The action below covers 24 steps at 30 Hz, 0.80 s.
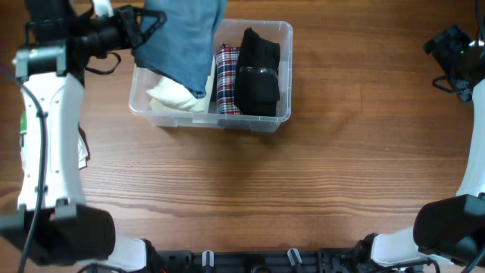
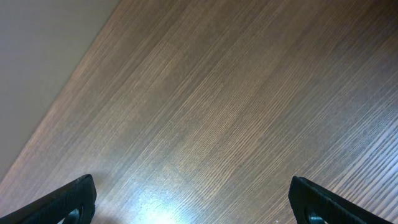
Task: Pack container
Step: 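Carry the towel right and lower it into the box's left side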
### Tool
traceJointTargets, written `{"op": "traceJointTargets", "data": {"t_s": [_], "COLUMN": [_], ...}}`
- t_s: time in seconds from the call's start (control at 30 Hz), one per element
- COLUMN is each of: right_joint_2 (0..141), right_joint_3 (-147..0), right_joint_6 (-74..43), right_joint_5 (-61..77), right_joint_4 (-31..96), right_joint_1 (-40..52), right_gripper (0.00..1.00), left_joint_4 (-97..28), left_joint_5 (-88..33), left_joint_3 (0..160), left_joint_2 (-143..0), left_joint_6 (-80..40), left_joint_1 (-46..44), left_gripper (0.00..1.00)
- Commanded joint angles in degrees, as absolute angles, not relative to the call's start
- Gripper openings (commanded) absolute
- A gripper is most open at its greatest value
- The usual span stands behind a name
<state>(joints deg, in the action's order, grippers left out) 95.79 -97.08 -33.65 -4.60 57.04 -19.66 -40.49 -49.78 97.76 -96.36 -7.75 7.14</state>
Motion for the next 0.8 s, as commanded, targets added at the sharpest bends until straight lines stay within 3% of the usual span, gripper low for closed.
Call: {"op": "traceJointTargets", "data": {"t_s": [0.0,0.47,0.5,0.57,0.63,0.77], "right_joint_2": [96.2,96.2,96.2,96.2,96.2,96.2], "right_joint_3": [-97.0,-97.0,-97.0,-97.0,-97.0,-97.0], "right_joint_6": [-34.6,-34.7,-34.7,-34.7,-34.6,-34.6], "right_joint_5": [-5.6,-5.6,-5.6,-5.6,-5.6,-5.6], "right_joint_4": [57.0,57.0,57.0,57.0,57.0,57.0], "right_joint_1": [-19.5,-19.5,-19.5,-19.5,-19.5,-19.5], "right_gripper": [1.0,1.0,1.0,1.0,1.0,1.0], "left_joint_4": [-41.0,-43.4,-43.5,-43.5,-42.0,-39.8], "left_joint_5": [-47.9,-37.6,-37.6,-37.7,-37.9,-37.8], "left_joint_3": [98.6,98.6,98.6,98.6,98.6,98.7], "left_joint_2": [-100.7,-109.3,-109.3,-109.3,-109.0,-107.1], "left_joint_6": [-6.0,-14.5,-14.5,-14.7,-14.7,-14.6], "left_joint_1": [5.5,1.5,1.4,1.4,1.5,1.8], "left_gripper": [0.04,0.04,0.09,0.33,0.44,0.47]}}
